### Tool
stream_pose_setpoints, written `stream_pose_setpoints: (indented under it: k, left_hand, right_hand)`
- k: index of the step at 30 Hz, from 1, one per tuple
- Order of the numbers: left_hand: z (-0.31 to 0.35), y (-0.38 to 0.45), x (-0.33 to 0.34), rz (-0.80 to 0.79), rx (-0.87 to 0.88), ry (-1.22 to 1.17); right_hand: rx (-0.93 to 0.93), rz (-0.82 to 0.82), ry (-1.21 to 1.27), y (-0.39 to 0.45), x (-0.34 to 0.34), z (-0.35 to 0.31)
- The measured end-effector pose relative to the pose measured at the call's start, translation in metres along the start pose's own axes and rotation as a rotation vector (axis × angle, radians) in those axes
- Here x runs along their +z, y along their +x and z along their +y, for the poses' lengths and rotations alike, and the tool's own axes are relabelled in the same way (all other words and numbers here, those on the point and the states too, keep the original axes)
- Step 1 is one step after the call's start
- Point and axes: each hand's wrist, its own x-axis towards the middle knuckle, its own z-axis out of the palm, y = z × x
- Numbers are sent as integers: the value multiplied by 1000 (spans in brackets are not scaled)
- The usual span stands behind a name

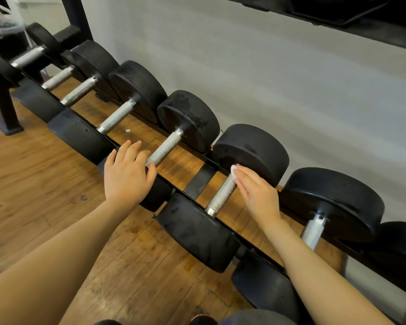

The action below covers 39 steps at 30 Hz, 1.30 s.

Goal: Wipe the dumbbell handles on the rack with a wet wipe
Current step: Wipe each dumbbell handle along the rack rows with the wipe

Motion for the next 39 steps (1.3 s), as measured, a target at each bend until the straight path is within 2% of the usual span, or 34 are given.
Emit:
stream_pose_setpoints:
  k: [6, 10, 15, 19, 23, 27, 29, 33, 37, 39]
  left_hand:
    - [0, 0, 0, 6, 7, -8]
    - [0, 0, 0, 5, 12, -12]
    - [0, 0, -1, 3, 16, -21]
    - [-1, 0, -3, 1, 14, -17]
    - [0, 0, -3, 0, 9, -23]
    - [0, 0, -3, -3, 11, -21]
    - [0, 1, -3, -7, 10, -18]
    - [0, 0, -3, -4, 11, -19]
    - [0, 0, -2, -3, 14, -15]
    - [0, 0, -2, -4, 11, -10]
  right_hand:
    - [-21, -43, 61, 3, 6, -5]
    - [66, -47, 47, 9, 3, -8]
    - [45, -187, 150, 0, 4, -14]
    - [107, -146, 119, 3, 4, -12]
    - [91, -200, 175, 4, 3, -17]
    - [132, -148, 46, 7, 1, -12]
    - [154, -144, 88, 9, 2, -17]
    - [59, -255, 169, 3, 0, -24]
    - [168, -146, 107, 8, -2, -18]
    - [158, -152, 125, 7, 0, -20]
